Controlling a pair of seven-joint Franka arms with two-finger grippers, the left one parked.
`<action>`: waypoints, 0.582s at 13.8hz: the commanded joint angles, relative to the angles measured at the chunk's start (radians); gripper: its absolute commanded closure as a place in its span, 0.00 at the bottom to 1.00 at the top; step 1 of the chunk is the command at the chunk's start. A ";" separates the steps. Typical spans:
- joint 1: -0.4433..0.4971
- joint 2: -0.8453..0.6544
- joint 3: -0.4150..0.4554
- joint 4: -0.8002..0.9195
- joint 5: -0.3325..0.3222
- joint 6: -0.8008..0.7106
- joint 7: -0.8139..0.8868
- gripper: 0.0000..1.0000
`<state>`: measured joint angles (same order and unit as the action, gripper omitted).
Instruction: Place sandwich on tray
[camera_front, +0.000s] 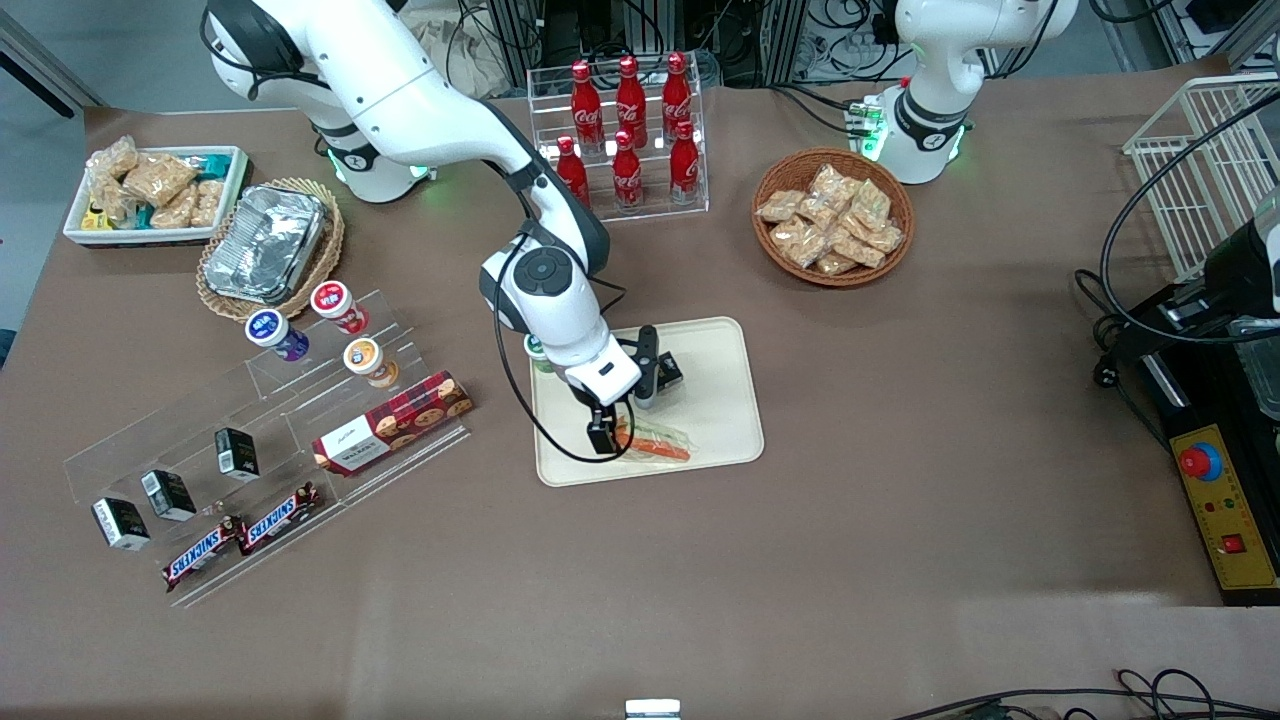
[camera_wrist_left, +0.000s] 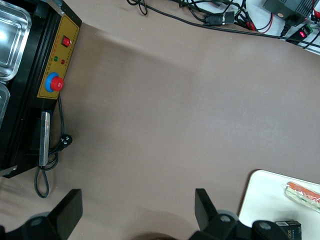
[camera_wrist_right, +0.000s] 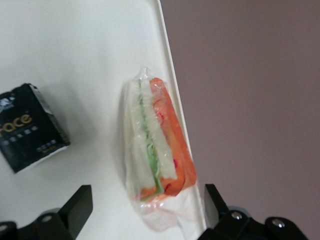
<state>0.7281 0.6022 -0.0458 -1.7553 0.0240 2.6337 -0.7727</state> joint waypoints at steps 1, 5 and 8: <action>-0.013 -0.120 -0.012 -0.013 0.124 -0.223 0.037 0.01; -0.042 -0.296 -0.037 -0.010 0.094 -0.605 0.432 0.01; -0.056 -0.384 -0.054 -0.009 -0.074 -0.718 0.780 0.01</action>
<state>0.6744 0.2752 -0.0915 -1.7429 0.0122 1.9622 -0.1630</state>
